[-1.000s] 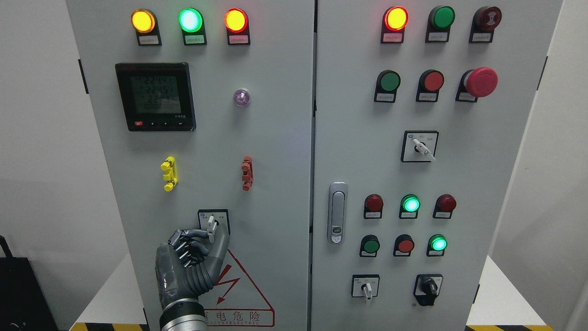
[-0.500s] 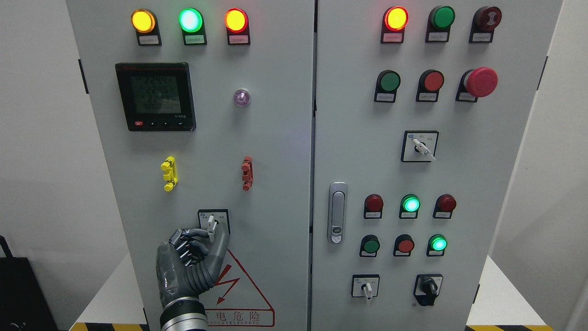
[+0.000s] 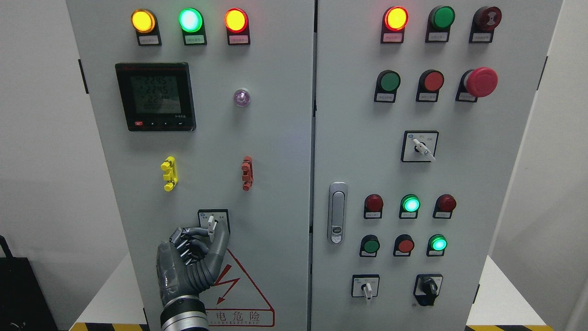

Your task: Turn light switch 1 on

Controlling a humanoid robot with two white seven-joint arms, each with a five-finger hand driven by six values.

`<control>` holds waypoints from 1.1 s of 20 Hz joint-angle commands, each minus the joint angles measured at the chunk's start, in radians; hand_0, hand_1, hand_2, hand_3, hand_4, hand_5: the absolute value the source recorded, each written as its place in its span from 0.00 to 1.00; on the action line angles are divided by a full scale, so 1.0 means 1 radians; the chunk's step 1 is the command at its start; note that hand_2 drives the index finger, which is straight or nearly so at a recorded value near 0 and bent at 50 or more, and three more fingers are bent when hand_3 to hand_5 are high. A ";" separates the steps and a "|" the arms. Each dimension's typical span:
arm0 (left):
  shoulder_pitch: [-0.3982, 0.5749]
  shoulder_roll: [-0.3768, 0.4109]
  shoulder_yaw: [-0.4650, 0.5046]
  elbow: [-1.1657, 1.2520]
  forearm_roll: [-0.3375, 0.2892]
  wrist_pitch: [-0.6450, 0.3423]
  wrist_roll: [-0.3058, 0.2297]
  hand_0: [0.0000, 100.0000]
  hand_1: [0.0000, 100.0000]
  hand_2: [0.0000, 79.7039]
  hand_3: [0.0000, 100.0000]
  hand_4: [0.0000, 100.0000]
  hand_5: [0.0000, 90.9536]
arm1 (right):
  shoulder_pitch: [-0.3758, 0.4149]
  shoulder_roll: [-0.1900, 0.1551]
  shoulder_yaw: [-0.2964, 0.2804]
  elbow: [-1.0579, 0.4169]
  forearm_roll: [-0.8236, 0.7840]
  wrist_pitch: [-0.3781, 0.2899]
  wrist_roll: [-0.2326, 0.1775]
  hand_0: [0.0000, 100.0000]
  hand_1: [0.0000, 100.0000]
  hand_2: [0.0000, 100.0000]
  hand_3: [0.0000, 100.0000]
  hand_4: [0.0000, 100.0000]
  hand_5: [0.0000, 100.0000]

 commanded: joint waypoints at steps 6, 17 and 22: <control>0.000 0.000 -0.002 0.000 0.000 0.000 0.000 0.23 0.67 0.75 0.93 0.94 0.91 | 0.000 0.000 0.000 0.000 0.000 0.000 0.001 0.00 0.00 0.00 0.00 0.00 0.00; 0.003 0.000 -0.002 -0.001 0.000 0.000 0.000 0.32 0.66 0.75 0.94 0.94 0.91 | 0.000 0.000 0.000 0.000 0.000 0.000 0.001 0.00 0.00 0.00 0.00 0.00 0.00; 0.004 0.000 -0.003 -0.001 0.000 0.000 0.000 0.36 0.65 0.75 0.94 0.94 0.91 | 0.000 0.000 0.000 0.000 0.000 0.000 0.001 0.00 0.00 0.00 0.00 0.00 0.00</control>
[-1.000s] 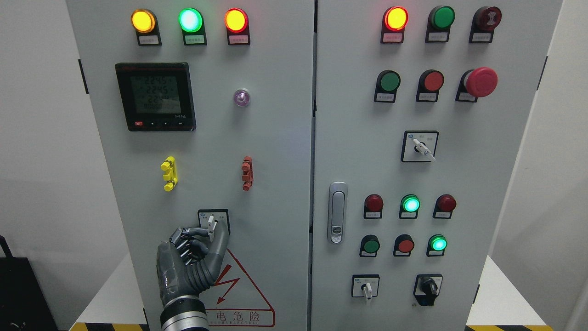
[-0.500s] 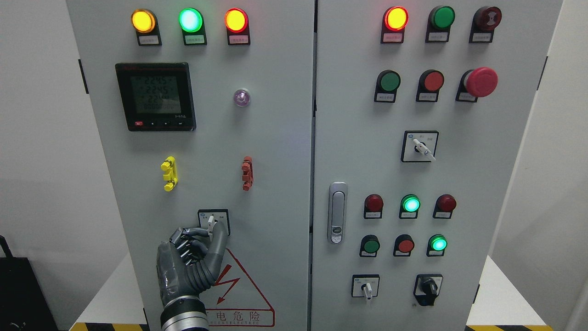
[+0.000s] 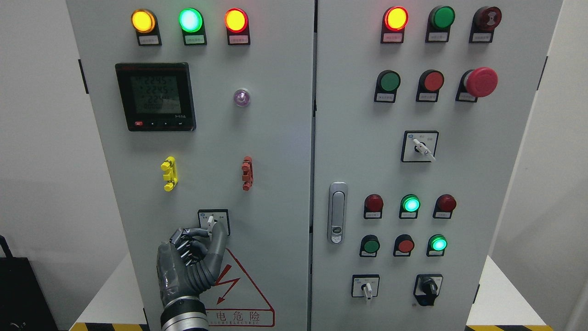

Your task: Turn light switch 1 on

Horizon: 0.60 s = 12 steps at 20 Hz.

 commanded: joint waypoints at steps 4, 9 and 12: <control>-0.001 -0.001 -0.002 0.001 0.000 -0.003 -0.001 0.38 0.64 0.75 0.94 0.95 0.91 | 0.000 0.000 0.000 0.000 0.000 0.000 0.001 0.00 0.00 0.00 0.00 0.00 0.00; 0.001 0.000 -0.006 0.001 0.002 -0.003 -0.001 0.42 0.62 0.75 0.94 0.95 0.91 | 0.000 0.000 0.000 0.000 0.000 0.000 0.001 0.00 0.00 0.00 0.00 0.00 0.00; 0.001 0.000 -0.009 -0.001 0.002 -0.003 -0.001 0.45 0.61 0.75 0.95 0.95 0.91 | 0.000 0.000 0.000 0.000 0.000 0.000 0.001 0.00 0.00 0.00 0.00 0.00 0.00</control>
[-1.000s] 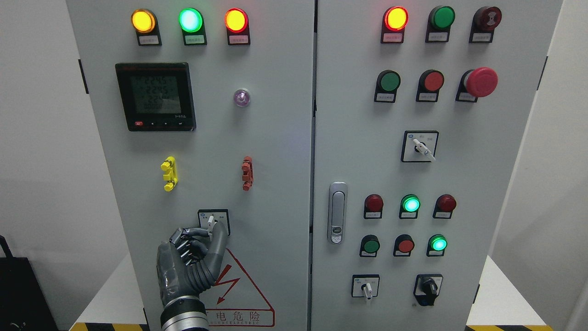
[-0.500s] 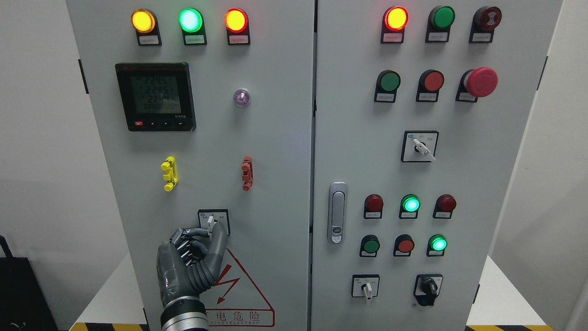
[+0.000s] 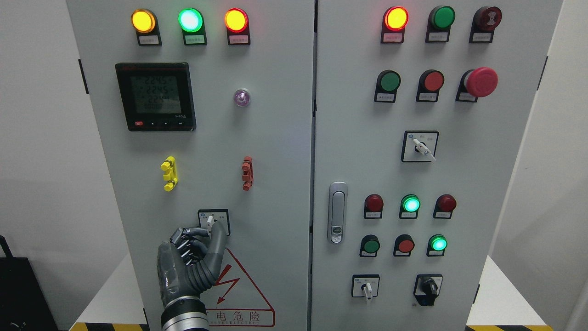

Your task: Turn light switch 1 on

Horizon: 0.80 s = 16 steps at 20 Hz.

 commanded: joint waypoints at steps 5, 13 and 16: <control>0.002 0.000 -0.008 0.001 0.001 -0.001 -0.002 0.48 0.60 0.76 0.95 0.95 0.91 | 0.000 0.000 -0.001 0.000 0.000 0.000 0.001 0.00 0.00 0.00 0.00 0.00 0.00; 0.005 0.000 -0.009 0.001 0.001 -0.001 -0.004 0.52 0.59 0.77 0.95 0.95 0.91 | 0.000 0.000 0.000 0.000 0.000 0.000 0.001 0.00 0.00 0.00 0.00 0.00 0.00; 0.005 0.000 -0.009 0.001 0.001 -0.001 -0.004 0.53 0.59 0.77 0.95 0.95 0.91 | 0.000 0.000 0.000 0.000 0.000 0.000 0.001 0.00 0.00 0.00 0.00 0.00 0.00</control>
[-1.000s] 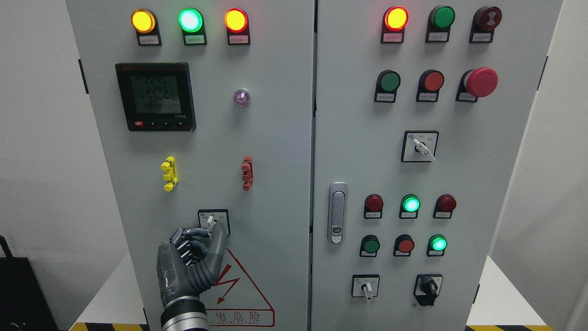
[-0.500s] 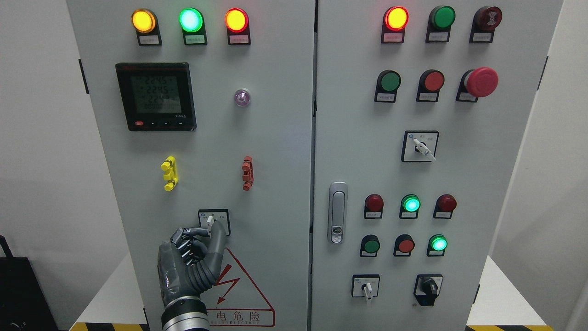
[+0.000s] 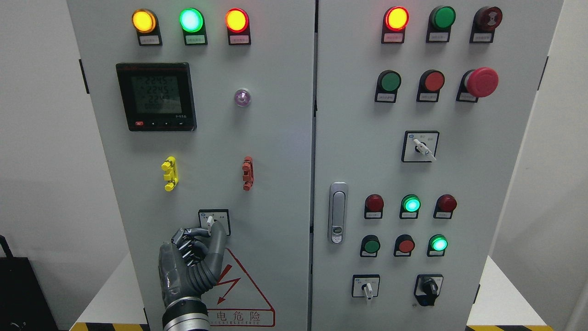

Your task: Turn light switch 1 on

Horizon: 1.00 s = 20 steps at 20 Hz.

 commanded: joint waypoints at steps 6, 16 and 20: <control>0.001 0.000 -0.005 0.004 0.000 0.001 -0.002 0.54 0.59 0.77 0.95 0.95 0.91 | 0.000 0.000 -0.001 0.000 0.000 0.000 0.001 0.00 0.00 0.00 0.00 0.00 0.00; -0.002 0.000 -0.005 0.004 0.000 0.001 -0.002 0.58 0.56 0.78 0.95 0.95 0.91 | 0.000 0.000 0.000 0.000 0.000 0.000 0.001 0.00 0.00 0.00 0.00 0.00 0.00; 0.000 0.000 -0.005 0.004 0.000 0.001 -0.002 0.59 0.55 0.78 0.96 0.96 0.91 | 0.000 0.000 0.000 0.000 0.000 0.000 0.001 0.00 0.00 0.00 0.00 0.00 0.00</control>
